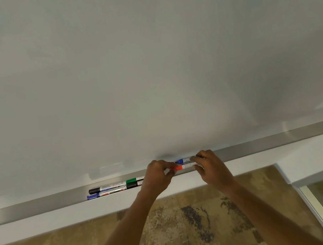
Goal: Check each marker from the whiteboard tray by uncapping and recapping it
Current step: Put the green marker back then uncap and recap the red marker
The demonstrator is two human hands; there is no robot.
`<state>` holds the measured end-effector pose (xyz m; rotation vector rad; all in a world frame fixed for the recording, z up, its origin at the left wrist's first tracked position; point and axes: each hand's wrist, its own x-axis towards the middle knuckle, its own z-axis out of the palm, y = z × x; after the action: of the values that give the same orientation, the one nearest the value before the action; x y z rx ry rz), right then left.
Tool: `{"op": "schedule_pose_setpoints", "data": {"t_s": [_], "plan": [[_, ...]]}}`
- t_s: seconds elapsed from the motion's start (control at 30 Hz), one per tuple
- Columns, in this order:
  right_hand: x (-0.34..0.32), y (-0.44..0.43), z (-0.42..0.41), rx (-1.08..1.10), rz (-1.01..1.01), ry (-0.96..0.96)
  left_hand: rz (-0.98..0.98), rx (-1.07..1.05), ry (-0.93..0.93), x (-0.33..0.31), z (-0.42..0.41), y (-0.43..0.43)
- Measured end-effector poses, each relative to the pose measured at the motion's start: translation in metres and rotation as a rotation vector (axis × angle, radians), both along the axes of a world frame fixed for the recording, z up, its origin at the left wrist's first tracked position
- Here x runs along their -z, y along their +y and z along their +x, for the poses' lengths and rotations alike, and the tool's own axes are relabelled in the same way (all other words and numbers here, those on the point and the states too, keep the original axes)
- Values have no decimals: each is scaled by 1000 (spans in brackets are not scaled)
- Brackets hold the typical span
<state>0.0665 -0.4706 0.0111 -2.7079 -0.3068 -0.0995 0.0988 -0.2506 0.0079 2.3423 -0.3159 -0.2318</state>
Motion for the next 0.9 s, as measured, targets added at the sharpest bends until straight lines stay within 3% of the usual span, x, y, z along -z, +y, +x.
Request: {"op": "schedule_pose_setpoints", "data": {"t_s": [0.37,0.63,0.9], "plan": [[36,10,9,32,-59,154,279,58,-69,33,-1,-12],[47,9,8,9,-36,162,465,95,-115,36,1,-13],[56,9,4,-2,-99,185,414,107,-103,37,2,-9]]}}
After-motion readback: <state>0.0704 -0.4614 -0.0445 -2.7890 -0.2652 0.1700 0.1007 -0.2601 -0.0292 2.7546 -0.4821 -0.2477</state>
